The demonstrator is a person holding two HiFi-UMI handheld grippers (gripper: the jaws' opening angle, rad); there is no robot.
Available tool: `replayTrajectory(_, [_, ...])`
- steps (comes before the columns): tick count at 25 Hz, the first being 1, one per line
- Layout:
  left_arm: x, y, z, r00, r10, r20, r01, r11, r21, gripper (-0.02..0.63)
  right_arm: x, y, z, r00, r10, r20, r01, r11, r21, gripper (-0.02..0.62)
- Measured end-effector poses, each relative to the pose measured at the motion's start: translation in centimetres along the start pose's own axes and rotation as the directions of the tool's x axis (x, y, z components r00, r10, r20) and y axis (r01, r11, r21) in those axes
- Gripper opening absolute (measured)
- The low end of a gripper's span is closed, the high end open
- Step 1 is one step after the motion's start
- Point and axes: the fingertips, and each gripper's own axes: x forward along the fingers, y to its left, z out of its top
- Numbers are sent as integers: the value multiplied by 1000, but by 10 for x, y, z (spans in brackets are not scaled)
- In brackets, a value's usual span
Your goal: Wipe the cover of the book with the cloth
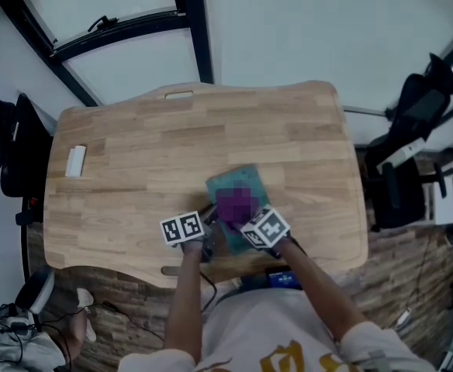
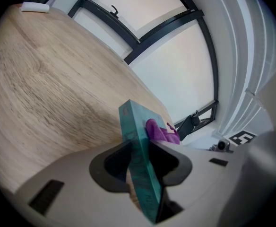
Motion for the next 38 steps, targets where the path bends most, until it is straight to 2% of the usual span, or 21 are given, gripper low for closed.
replayTrajectory(7, [1,1,-1,1000,1,1,-1,1000,2,120,-1,14,-11,998,56,-25,-56,998,-4,72])
replayTrajectory(18, [1,0,0,1000,4,-3,-4,1000,2,120,-6,23,-24,995,94,-25,-95,995,-27,72])
replayTrajectory(38, [2,0,0,1000,-3,-4,3,1000,-2,121,-25,11,-44,991,131,-27,-131,991,-4,72])
